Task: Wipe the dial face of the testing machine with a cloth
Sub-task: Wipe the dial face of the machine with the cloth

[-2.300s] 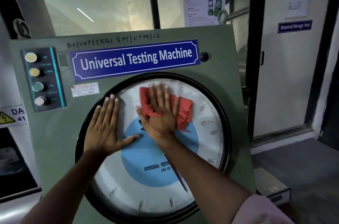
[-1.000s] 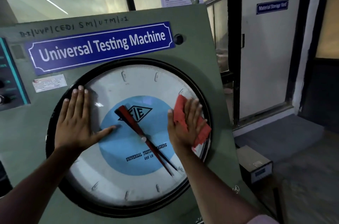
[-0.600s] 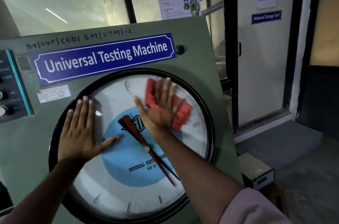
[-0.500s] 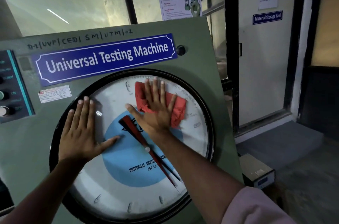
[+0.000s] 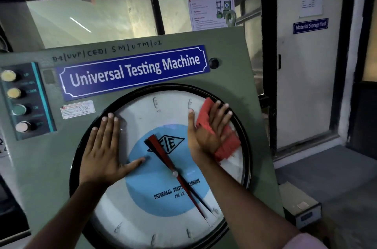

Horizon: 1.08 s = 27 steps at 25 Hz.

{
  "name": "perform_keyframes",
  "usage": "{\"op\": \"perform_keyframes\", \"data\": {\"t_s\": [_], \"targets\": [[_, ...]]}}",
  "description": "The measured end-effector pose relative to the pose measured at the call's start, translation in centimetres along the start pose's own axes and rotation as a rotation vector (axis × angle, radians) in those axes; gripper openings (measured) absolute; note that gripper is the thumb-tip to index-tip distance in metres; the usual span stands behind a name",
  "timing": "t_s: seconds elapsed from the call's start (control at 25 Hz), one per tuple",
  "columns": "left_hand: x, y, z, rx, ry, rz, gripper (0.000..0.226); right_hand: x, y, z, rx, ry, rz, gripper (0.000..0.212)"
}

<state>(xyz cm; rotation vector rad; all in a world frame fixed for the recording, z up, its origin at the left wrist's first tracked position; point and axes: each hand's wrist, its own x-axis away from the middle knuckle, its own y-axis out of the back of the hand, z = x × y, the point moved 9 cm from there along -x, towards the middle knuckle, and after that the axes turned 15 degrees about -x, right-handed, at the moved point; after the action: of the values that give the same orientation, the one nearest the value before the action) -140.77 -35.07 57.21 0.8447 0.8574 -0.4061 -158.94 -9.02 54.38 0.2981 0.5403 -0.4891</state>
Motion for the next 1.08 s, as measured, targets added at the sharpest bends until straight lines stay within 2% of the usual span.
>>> {"op": "perform_keyframes", "data": {"t_s": [0.16,0.24,0.32,0.4,0.48,0.56,0.64,0.72,0.84,0.96,1.08], "targets": [[0.0,-0.2,0.2,-0.010,0.007,-0.014,0.140,3.0,-3.6,7.6,-0.015,0.410,0.077,0.092],[0.0,0.0,0.1,-0.007,0.004,-0.003,0.140,5.9,-3.7,7.3,-0.017,0.674,0.195,0.087],[-0.1,0.1,0.1,-0.003,0.006,0.011,0.140,7.6,-2.4,3.3,-0.015,0.792,0.325,0.082],[0.0,0.3,0.1,0.004,0.012,0.031,0.140,6.9,-0.5,-1.2,0.069,0.731,0.383,0.079],[0.0,0.5,0.0,0.010,0.021,0.027,0.140,4.6,0.6,-3.1,0.157,0.591,0.343,0.077],[0.0,0.4,0.1,0.009,0.019,0.022,0.141,2.4,0.6,-1.6,0.163,0.391,0.244,0.076],[0.1,0.2,0.3,-0.002,0.022,0.008,0.141,1.1,-0.6,2.2,0.065,0.265,0.173,0.077],[-0.1,0.0,0.3,0.005,0.020,0.007,0.142,1.1,-2.7,6.6,-0.007,0.338,0.183,0.080],[0.0,0.1,0.4,0.021,0.033,-0.011,0.142,4.7,-4.8,10.2,0.017,0.649,0.241,0.080],[0.0,0.3,0.2,0.020,0.027,-0.013,0.143,8.1,-3.9,7.4,0.043,0.868,0.374,0.081],[0.0,0.2,0.4,0.022,0.035,0.005,0.143,6.2,-1.5,1.7,0.158,0.787,0.454,0.078]]}}
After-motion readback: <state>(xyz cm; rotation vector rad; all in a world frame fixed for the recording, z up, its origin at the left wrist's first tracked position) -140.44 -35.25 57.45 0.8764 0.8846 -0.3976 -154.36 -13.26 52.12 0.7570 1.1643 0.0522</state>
